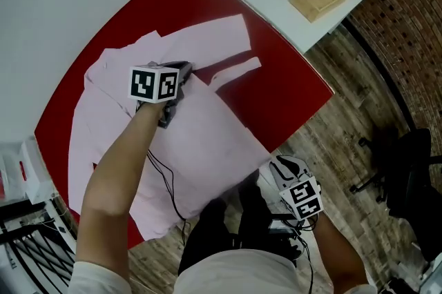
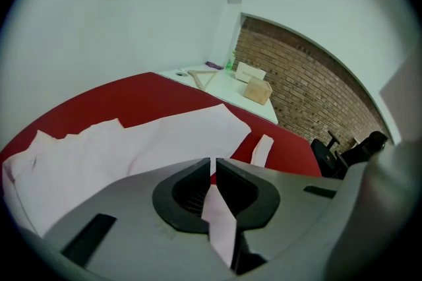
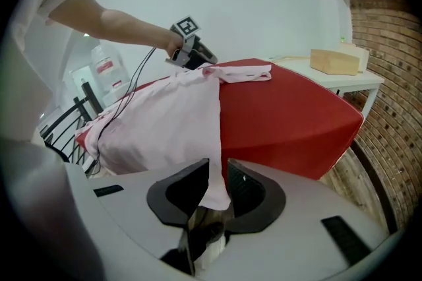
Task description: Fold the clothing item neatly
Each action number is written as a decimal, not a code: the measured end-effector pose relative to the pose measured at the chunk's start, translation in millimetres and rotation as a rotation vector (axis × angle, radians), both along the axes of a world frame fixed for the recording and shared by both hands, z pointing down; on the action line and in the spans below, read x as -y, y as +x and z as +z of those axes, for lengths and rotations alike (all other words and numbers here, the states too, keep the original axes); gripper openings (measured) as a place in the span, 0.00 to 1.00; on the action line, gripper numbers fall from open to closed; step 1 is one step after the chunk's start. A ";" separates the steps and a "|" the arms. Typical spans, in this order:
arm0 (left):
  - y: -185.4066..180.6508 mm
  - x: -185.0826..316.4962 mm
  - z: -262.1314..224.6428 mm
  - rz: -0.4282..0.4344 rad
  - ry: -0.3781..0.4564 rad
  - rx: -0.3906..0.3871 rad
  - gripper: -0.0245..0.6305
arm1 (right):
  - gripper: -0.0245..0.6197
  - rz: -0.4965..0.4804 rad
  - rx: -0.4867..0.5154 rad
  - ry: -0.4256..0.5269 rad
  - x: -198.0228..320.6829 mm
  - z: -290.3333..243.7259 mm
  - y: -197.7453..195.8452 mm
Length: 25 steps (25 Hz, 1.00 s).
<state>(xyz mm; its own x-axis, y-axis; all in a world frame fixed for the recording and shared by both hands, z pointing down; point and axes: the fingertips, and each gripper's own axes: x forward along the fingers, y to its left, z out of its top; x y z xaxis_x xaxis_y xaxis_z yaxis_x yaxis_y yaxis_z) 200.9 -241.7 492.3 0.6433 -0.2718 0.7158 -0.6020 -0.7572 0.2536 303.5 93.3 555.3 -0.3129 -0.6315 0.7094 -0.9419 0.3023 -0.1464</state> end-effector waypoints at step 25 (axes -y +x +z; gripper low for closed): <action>-212.9 -43.3 67.9 -0.263 -0.119 0.092 0.04 | 0.07 -0.503 -0.322 0.117 282.0 -29.4 -158.7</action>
<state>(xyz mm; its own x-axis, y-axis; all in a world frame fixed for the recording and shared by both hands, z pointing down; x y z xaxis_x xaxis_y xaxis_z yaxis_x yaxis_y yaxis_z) -12.1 -198.4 560.1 0.4925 -0.3311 0.8049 -0.7984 -0.5400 0.2663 144.9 -188.7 525.9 -0.3743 -0.5418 0.7526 -0.6708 0.7185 0.1837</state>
